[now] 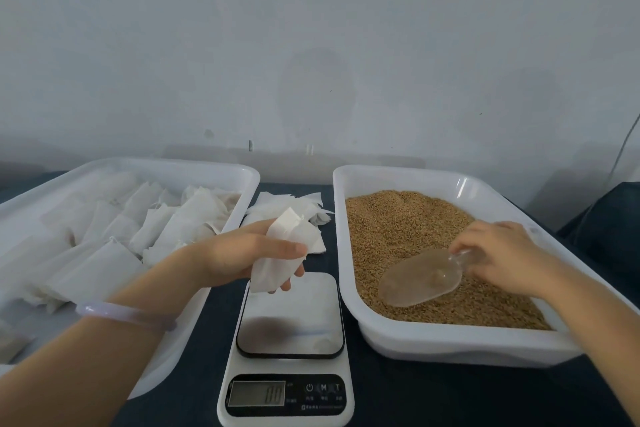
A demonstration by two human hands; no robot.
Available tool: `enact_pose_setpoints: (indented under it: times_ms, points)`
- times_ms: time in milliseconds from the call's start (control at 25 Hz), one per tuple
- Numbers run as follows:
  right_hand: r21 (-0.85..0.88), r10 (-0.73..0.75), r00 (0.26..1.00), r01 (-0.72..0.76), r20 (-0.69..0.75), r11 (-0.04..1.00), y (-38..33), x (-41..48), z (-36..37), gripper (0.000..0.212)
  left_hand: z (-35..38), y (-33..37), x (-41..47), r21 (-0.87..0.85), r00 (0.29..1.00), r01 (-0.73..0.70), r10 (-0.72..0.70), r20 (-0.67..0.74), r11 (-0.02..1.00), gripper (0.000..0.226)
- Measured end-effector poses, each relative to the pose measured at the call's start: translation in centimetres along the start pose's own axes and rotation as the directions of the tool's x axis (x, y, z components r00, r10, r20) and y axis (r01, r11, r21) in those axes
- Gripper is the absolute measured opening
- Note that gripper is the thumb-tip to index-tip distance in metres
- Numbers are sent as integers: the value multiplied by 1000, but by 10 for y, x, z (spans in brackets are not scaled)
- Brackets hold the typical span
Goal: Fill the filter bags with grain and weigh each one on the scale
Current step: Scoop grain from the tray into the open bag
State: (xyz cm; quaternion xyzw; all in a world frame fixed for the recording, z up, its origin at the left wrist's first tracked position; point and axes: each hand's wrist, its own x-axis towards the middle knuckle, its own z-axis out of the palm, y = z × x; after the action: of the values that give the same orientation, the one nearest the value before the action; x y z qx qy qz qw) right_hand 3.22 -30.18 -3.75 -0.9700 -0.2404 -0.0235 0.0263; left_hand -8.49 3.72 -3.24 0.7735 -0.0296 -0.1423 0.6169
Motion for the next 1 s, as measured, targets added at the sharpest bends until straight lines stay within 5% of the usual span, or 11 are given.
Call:
enact_pose_setpoints:
  times_ms: [200, 480, 680, 800, 1000]
  points:
    - [115, -165, 981, 153, 99, 981, -12, 1, 11, 29, -2, -3, 2, 25, 1000, -12, 13, -12, 1000, 37]
    - [438, -136, 983, 69, 123, 896, 4, -12, 3, 32, 3, 7, -1, 6, 989, -110, 110, -103, 994, 27]
    - [423, -40, 998, 14, 52, 906, 20, -24, -3, 37, 43, 42, 20, 384, 953, -93, 194, -234, 919, 60]
    - [459, 35, 998, -9, -47, 888, 27, -35, -3, 34, 84, 51, 49, 617, 924, -87, 294, -244, 782, 44]
    - [449, 88, 965, 34, -248, 893, 28, -46, -14, 27, 109, 33, 74, 681, 918, -71, 315, -241, 729, 39]
